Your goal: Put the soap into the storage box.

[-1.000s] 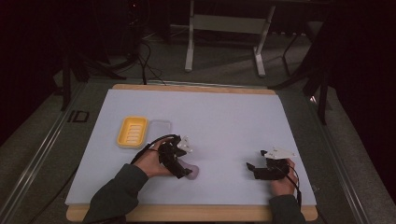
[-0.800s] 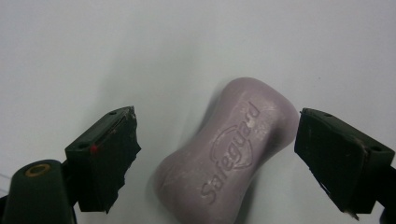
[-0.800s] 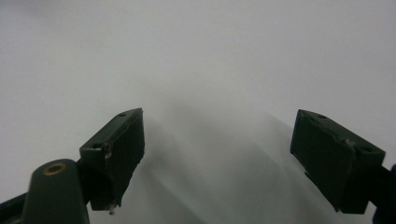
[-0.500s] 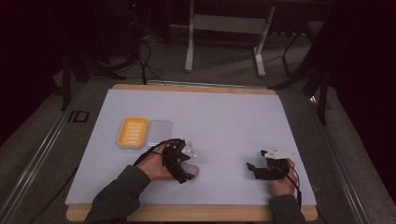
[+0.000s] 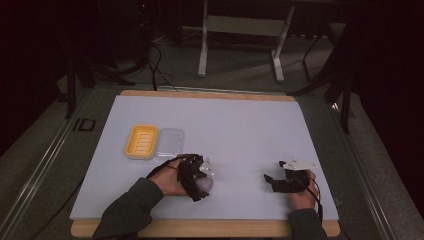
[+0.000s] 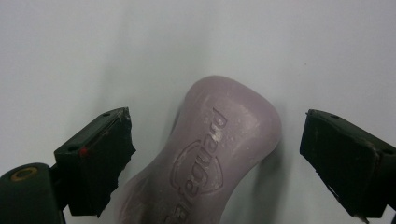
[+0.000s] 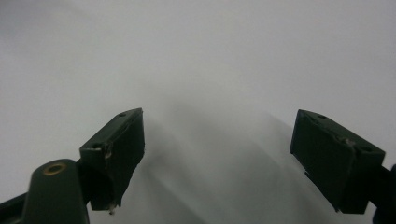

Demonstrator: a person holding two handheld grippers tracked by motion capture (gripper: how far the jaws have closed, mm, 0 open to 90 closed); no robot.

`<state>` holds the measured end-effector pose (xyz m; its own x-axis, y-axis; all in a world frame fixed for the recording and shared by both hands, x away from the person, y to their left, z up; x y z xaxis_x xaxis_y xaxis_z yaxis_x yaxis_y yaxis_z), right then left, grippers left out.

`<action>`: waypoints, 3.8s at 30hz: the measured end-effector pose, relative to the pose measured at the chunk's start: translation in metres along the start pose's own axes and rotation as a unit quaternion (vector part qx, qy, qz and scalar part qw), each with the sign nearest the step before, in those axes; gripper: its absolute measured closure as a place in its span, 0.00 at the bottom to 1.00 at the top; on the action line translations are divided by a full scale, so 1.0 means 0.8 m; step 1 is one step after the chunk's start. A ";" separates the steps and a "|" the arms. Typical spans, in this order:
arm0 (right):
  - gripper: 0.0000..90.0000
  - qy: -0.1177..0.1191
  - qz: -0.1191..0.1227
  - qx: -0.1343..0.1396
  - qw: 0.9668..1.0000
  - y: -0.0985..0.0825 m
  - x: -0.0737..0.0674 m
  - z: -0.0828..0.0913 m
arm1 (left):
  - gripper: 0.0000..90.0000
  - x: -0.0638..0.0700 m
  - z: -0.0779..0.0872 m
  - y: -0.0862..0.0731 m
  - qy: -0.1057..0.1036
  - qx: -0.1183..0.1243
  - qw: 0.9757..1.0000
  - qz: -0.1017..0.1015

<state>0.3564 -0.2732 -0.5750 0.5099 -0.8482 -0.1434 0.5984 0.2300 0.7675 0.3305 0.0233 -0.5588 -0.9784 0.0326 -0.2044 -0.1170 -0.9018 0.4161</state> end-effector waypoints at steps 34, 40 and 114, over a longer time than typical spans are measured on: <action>0.19 -0.001 0.001 -0.002 1.000 0.000 0.000 -0.001 | 0.34 -0.021 -0.005 -0.017 -0.035 -0.019 0.999 0.031; 0.19 -0.001 0.001 -0.002 1.000 0.000 0.000 -0.001 | 0.37 -0.029 -0.005 -0.018 -0.047 -0.027 0.997 0.047; 0.19 -0.003 0.002 -0.007 1.000 -0.001 -0.001 -0.002 | 0.55 -0.057 -0.001 -0.005 -0.071 -0.210 0.971 0.093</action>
<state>0.3568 -0.2722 -0.5762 0.5096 -0.8495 -0.1366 0.6040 0.2402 0.7599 0.3758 0.0251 -0.5519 -0.9931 -0.1149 -0.0236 0.1142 -0.9930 0.0293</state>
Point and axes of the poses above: each handheld gripper's, and its own axes: z roughly backward along the jaws, y roughly out of its top, x roughly to its right, the point moved 6 cm from there along -z, roughly forward along the jaws, and after that the axes turned 15 degrees about -z, right-handed, at the moved point
